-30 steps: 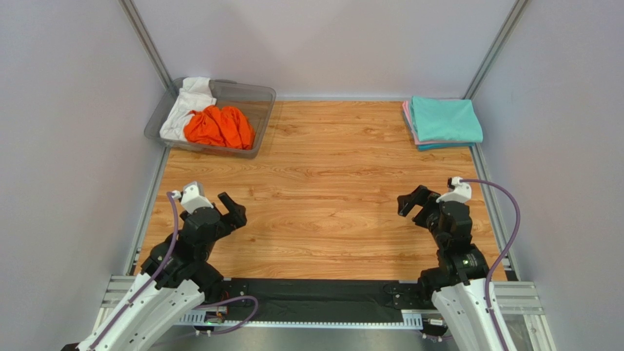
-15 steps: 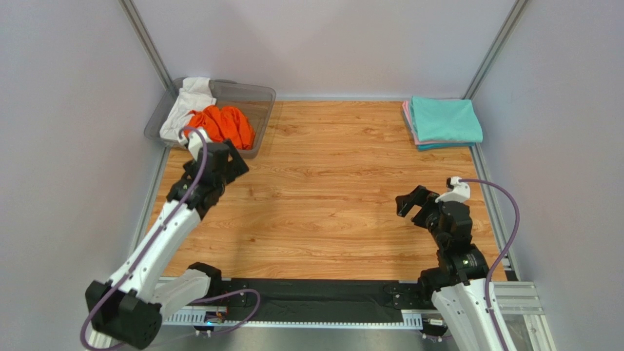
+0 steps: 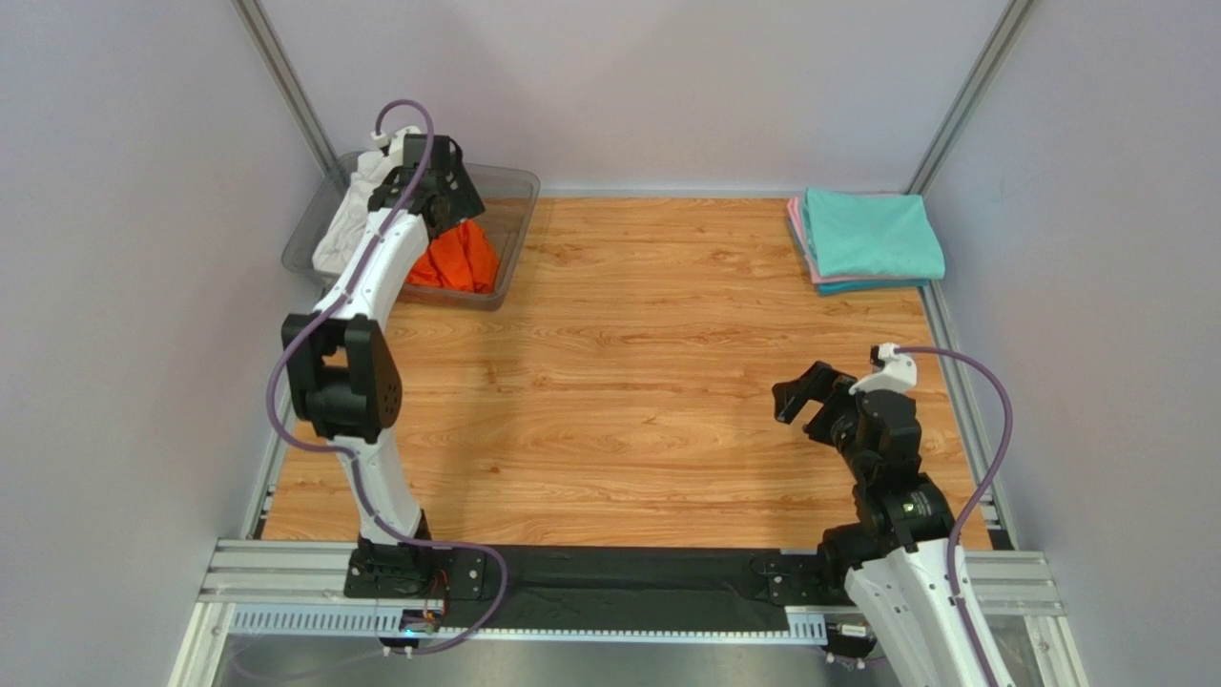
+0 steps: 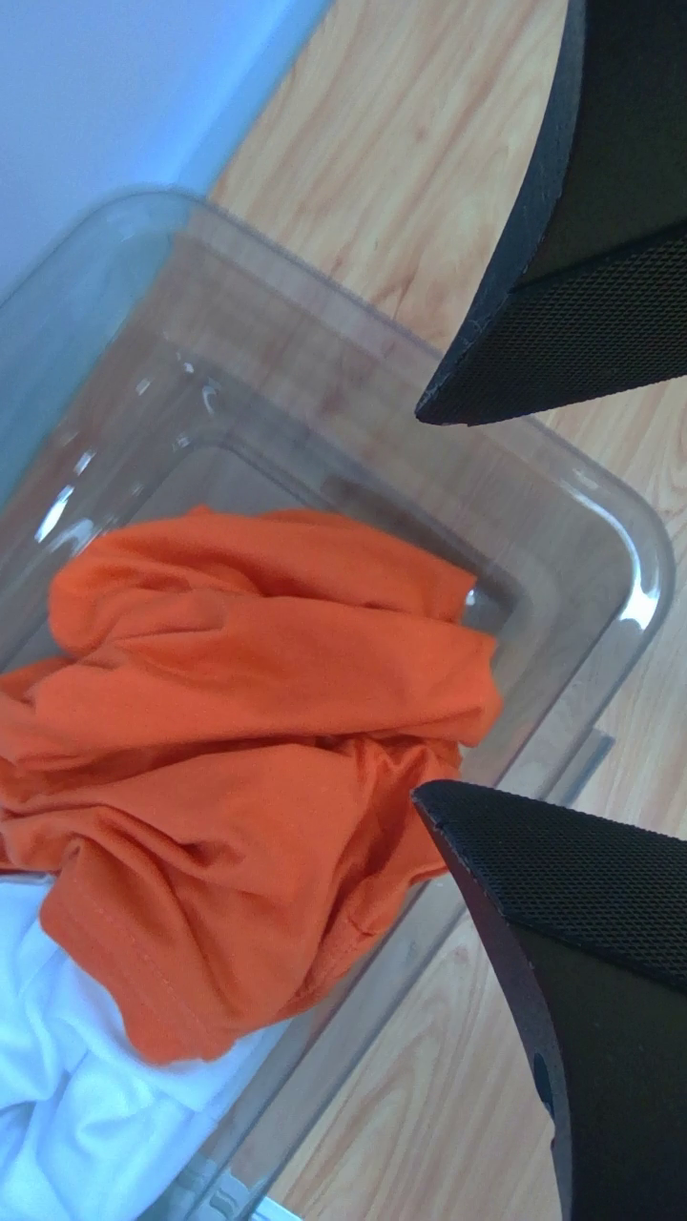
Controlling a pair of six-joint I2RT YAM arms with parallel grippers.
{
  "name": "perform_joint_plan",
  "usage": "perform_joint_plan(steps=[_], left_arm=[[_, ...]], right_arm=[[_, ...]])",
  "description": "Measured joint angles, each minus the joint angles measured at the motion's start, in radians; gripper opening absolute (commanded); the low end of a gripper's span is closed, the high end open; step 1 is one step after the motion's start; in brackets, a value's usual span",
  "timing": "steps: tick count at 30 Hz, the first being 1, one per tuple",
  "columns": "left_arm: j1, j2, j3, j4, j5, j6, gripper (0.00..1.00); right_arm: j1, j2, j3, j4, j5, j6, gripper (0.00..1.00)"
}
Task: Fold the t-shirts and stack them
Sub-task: Grab the tshirt from the pile
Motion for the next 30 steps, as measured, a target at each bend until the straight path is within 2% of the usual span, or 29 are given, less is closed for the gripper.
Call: perform_joint_plan(steps=[6,13,15,16,18,19,21,26,30], left_arm=[[0.019,0.185,0.165,-0.078,-0.005,0.059,0.98],[0.021,0.299,0.183,-0.116,-0.004,0.085,0.88],[0.021,0.324,0.183,-0.119,0.002,0.083,0.78],[0.021,0.336,0.183,-0.121,0.005,0.083,0.61],[0.021,0.358,0.183,-0.123,0.014,0.077,0.36],[0.021,0.368,0.183,-0.125,0.020,0.076,0.13],[0.021,0.379,0.183,-0.130,0.033,0.076,0.00],[0.021,0.361,0.184,-0.142,0.067,0.080,0.00],[0.021,0.276,0.159,-0.143,0.108,0.080,0.00]], right_arm=[[0.000,0.019,0.000,0.000,0.003,0.000,1.00],[0.000,0.028,0.000,0.001,0.003,0.000,1.00],[0.000,0.028,0.000,0.003,0.003,0.000,1.00],[0.000,0.028,0.000,0.003,0.003,0.000,1.00],[0.000,0.028,0.000,0.003,0.003,0.000,1.00],[0.000,0.028,0.000,0.003,0.002,0.000,1.00],[0.000,0.028,0.000,0.003,0.002,0.000,1.00],[0.000,0.028,0.000,0.004,-0.002,0.000,1.00],[0.000,0.028,0.000,0.007,-0.005,0.000,1.00]])
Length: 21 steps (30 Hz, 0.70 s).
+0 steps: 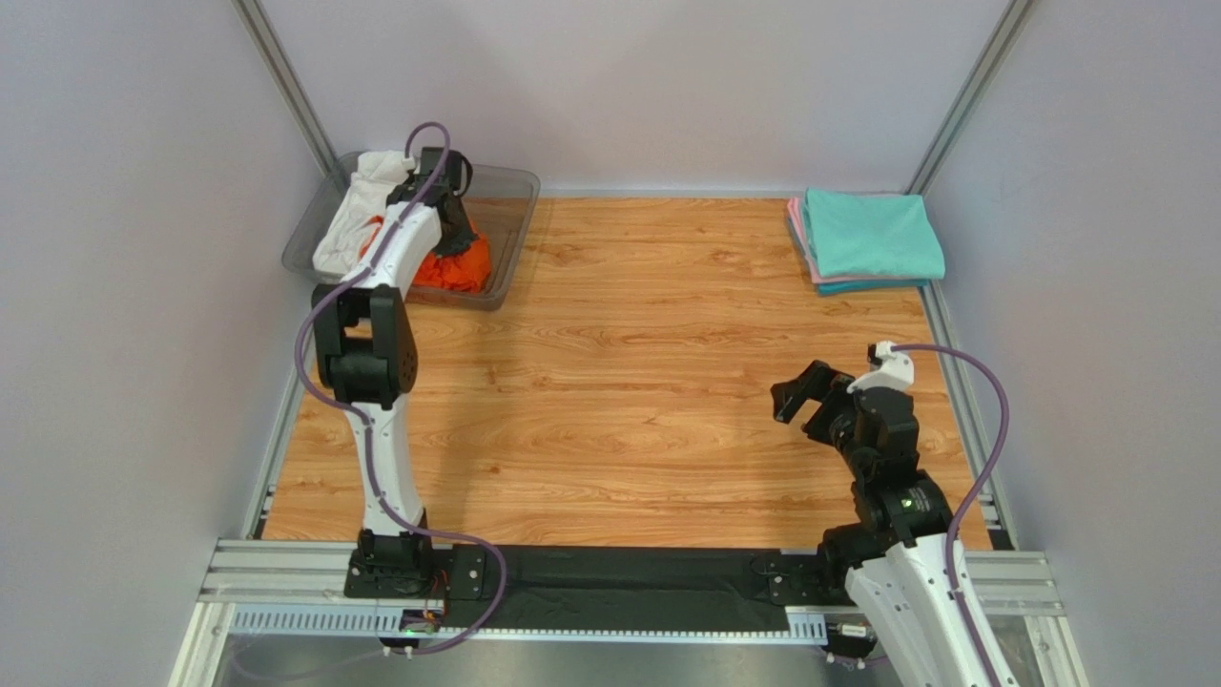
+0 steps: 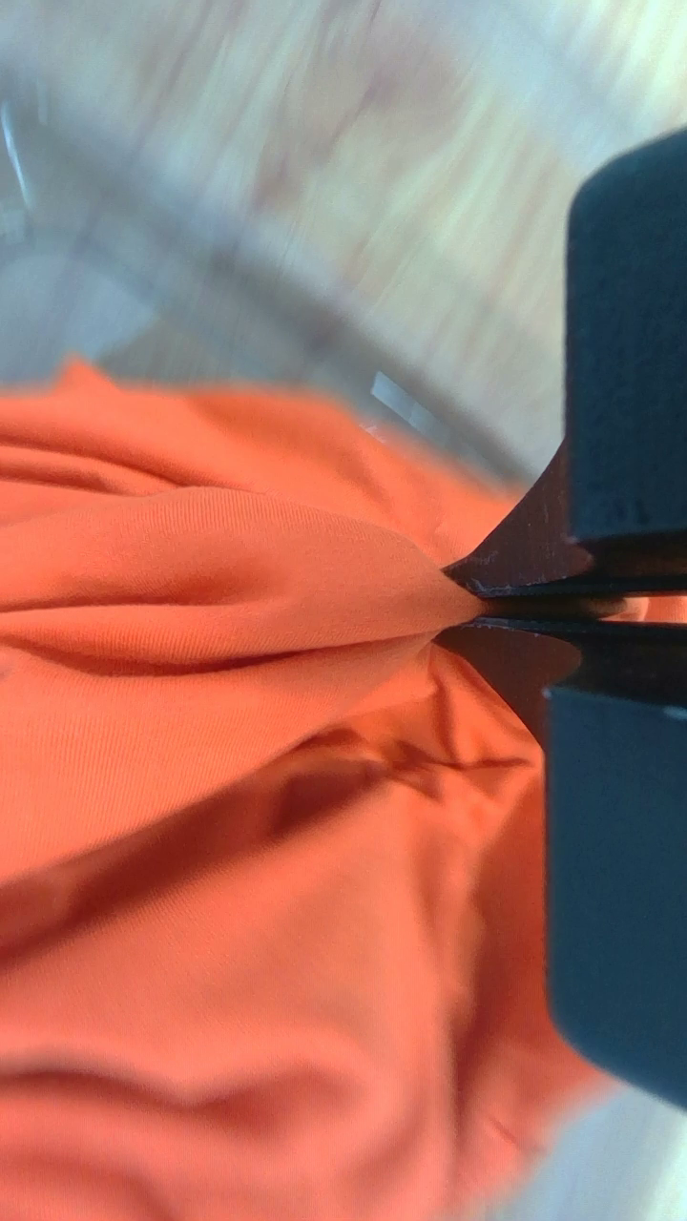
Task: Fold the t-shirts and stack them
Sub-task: Grab the tshirt from the pile, then move the tshirt to the center of the board
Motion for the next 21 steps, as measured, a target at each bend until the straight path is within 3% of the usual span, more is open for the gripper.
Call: perform_joint_plan(steps=[12,17,21], left_arm=[[-0.025,-0.513,-0.103,0.056,0.136,0.039,0.00],[-0.150,-0.708,-0.129,0.089,0.125,0.114,0.00],[-0.237,-0.849,-0.153,0.132,0.195,0.141,0.00]], right_arm=[[0.000,-0.021,0.000,0.003,-0.010,0.000,1.00],[0.000,-0.040,-0.001,0.008,-0.010,0.000,1.00],[0.000,-0.044,-0.002,0.008,-0.010,0.000,1.00]])
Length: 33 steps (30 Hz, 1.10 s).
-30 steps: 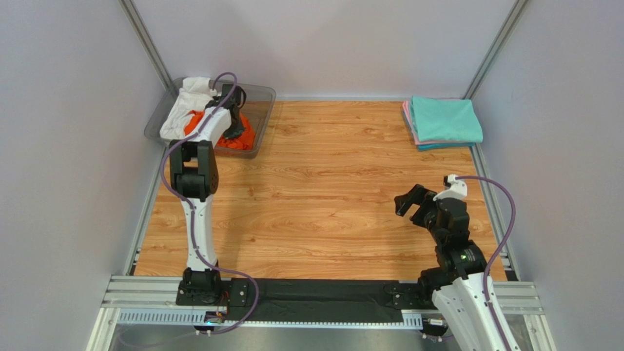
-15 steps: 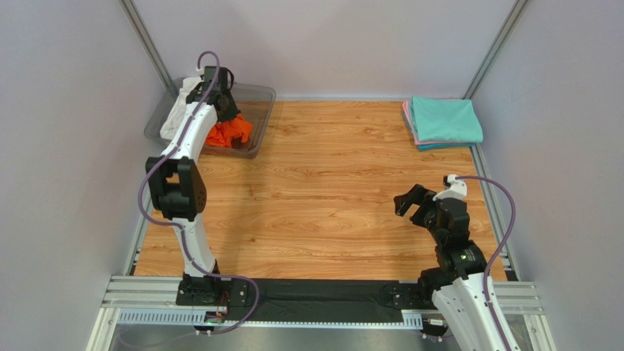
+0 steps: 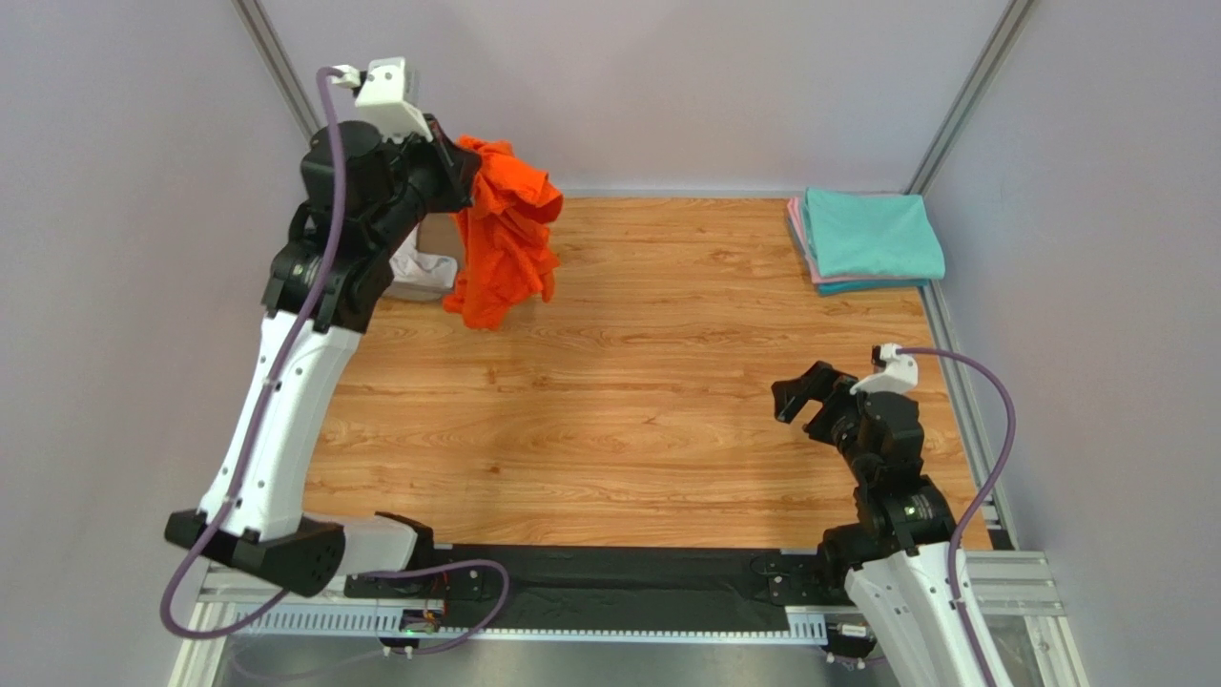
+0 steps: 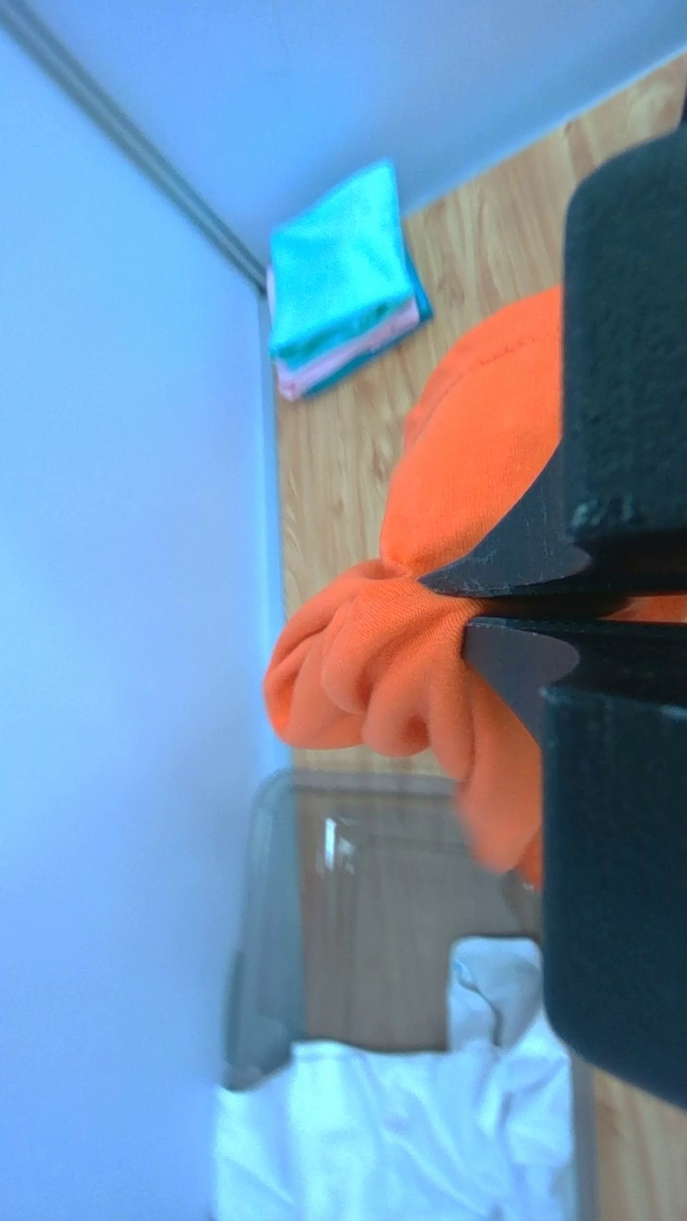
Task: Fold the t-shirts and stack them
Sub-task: Move the tshirt to the center of the board
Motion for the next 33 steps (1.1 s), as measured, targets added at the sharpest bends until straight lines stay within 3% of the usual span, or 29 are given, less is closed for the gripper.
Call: perform_joint_plan(steps=[4,8,14,22,23,25,29,31,32,33], left_arm=[[-0.039,-0.121,-0.012,0.040,0.106,-0.002,0.00],[-0.084,-0.219,-0.042,0.101,0.299,-0.040,0.00],[-0.257,-0.294,-0.145,0.211,0.495,-0.089,0.00],[-0.462,-0.281,-0.423,0.333,0.531,-0.124,0.03],[-0.475,-0.280,-0.488,0.368,0.531,-0.133,0.09],[-0.486,-0.272,-0.635,0.421,0.515,-0.156,0.09],[-0.489,-0.174,-0.752,0.430,0.418,-0.181,0.12],[-0.489,-0.071,-0.756,0.426,0.363,-0.183,0.32],[-0.489,-0.023,-0.752,0.424,0.341,-0.181,0.73],[-0.488,0.033,-0.742,0.411,0.322,-0.178,0.95]], right_arm=[[0.000,-0.002,-0.005,0.001,0.000,0.000,1.00],[0.000,-0.002,-0.012,0.000,0.000,0.000,1.00],[0.000,-0.003,-0.012,0.000,0.000,0.000,1.00],[0.000,-0.003,-0.012,0.000,0.002,0.000,1.00],[0.000,-0.004,-0.013,0.000,0.003,0.000,1.00],[0.000,-0.006,-0.013,0.000,0.003,0.000,1.00],[0.000,-0.006,-0.013,0.000,0.003,0.000,1.00],[0.000,-0.006,-0.013,0.000,0.003,0.000,1.00],[0.000,-0.006,-0.013,0.000,0.002,0.000,1.00],[0.000,-0.006,-0.013,0.000,0.002,0.000,1.00]])
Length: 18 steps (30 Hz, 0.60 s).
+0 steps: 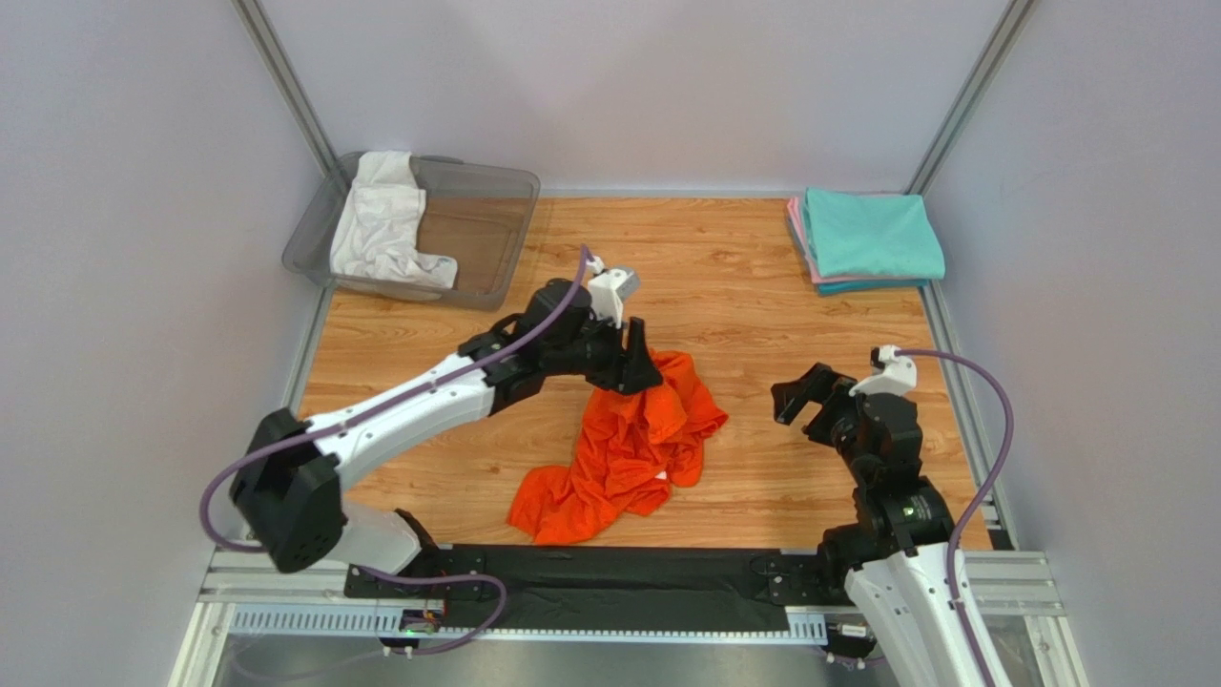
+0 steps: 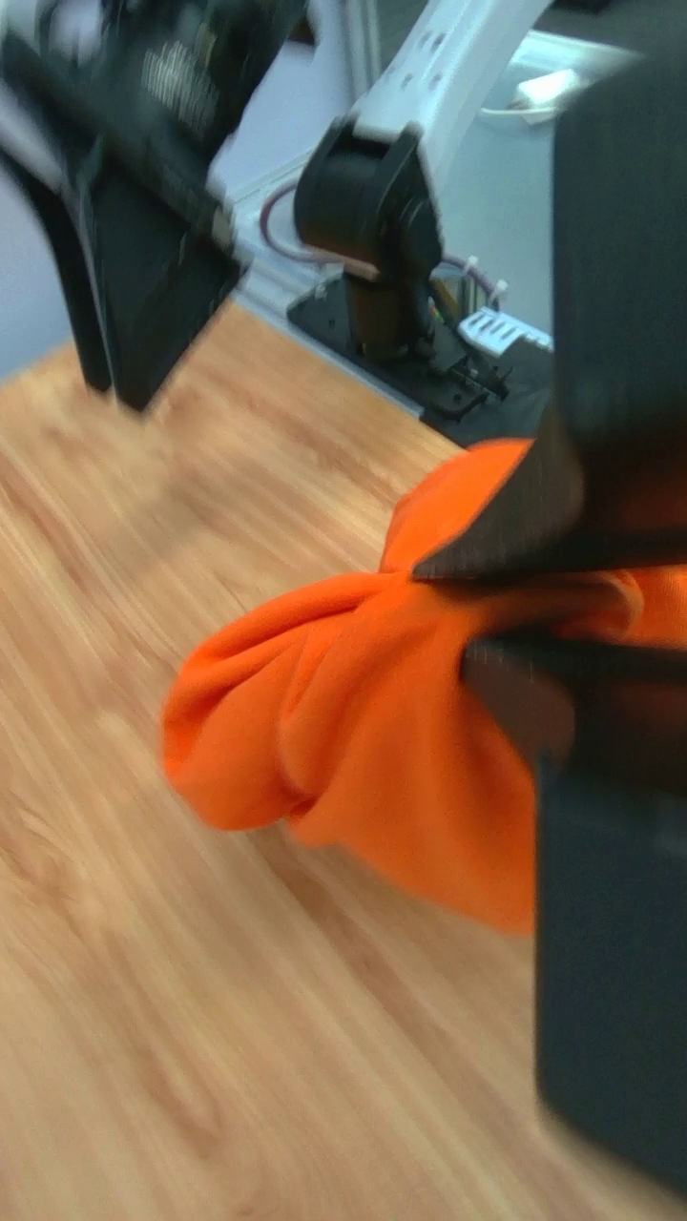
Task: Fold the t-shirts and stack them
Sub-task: Move the tshirt to the center of the board
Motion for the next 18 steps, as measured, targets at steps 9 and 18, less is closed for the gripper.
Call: perform_joint_plan(steps=[9,18], left_arm=[[0.000,0.068,0.042,-0.128,-0.153,-0.013,1.00],[0.000,-0.678,-0.426,-0.306,-0.405,-0.232,1.00]], right_arm=[[0.000,0.016,0.000,0.000,-0.006,0.000,1.00],[0.004,0.063,0.000,0.035,-0.144,-0.023,1.00]])
